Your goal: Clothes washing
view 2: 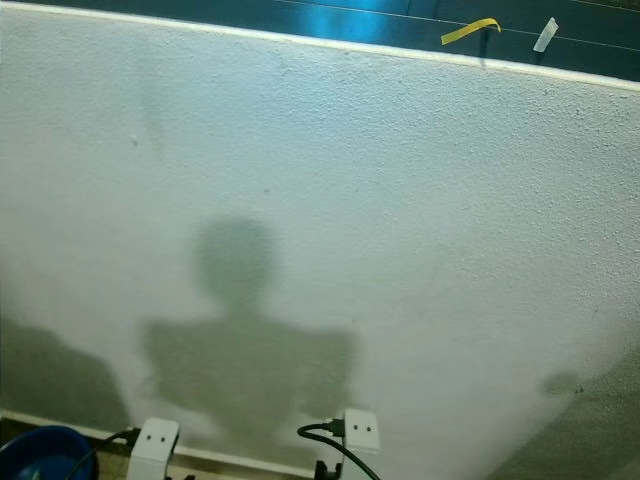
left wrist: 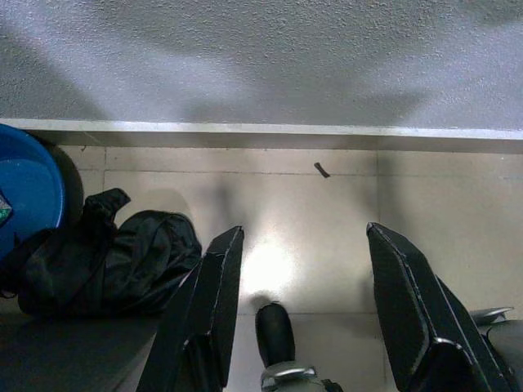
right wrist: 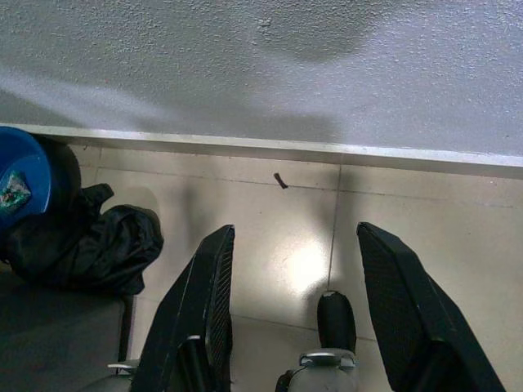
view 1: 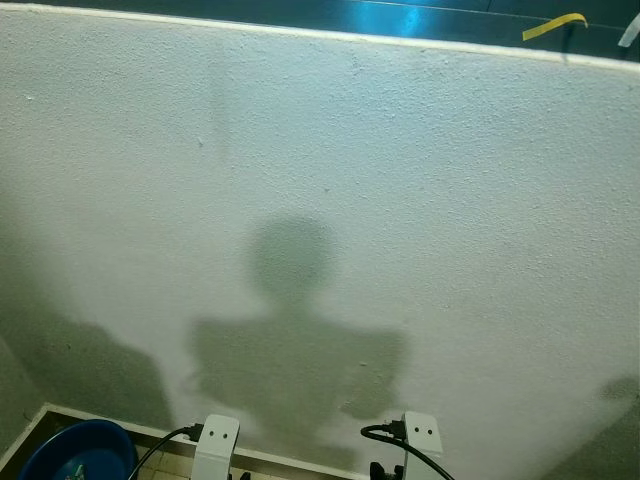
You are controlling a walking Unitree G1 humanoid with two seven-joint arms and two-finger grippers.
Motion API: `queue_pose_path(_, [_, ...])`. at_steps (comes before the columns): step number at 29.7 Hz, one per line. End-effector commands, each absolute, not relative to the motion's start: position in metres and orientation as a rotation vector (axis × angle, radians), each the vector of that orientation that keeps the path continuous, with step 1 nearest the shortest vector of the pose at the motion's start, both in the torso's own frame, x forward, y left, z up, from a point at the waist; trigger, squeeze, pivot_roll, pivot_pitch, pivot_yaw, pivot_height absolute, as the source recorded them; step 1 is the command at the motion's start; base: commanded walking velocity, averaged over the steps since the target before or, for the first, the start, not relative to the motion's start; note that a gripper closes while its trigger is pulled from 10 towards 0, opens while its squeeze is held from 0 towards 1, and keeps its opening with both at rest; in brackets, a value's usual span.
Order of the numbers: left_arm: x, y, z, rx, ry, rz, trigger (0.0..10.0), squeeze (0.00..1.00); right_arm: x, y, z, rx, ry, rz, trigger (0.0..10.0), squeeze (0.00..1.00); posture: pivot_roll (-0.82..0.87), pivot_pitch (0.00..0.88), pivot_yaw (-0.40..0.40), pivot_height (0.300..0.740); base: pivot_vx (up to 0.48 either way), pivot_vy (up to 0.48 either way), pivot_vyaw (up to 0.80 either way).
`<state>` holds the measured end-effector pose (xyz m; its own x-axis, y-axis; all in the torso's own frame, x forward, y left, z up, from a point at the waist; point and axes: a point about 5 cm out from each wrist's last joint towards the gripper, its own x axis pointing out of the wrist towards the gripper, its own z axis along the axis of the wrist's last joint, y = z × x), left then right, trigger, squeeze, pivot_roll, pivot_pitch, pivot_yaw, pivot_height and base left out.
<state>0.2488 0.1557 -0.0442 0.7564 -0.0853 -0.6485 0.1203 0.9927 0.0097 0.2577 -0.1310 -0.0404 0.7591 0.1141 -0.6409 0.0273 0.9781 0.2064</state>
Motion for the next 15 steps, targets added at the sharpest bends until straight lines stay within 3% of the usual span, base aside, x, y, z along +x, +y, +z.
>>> queue_pose_path(1, [0.2429,0.1552,-0.0489,0.047,0.73,-0.116,10.0,0.0,0.2519,-0.133,-0.0447,0.225,0.722,0.034,10.0,0.0,0.01,0.0,-0.02,0.74,0.0,0.0,0.0])
queue_pose_path(15, [0.2418,0.1524,-0.05,0.033,0.739,-0.119,10.0,0.0,0.2522,-0.1368,-0.0444,0.21,0.718,0.028,10.0,0.0,0.0,0.024,-0.016,0.74,0.0,0.0,0.0])
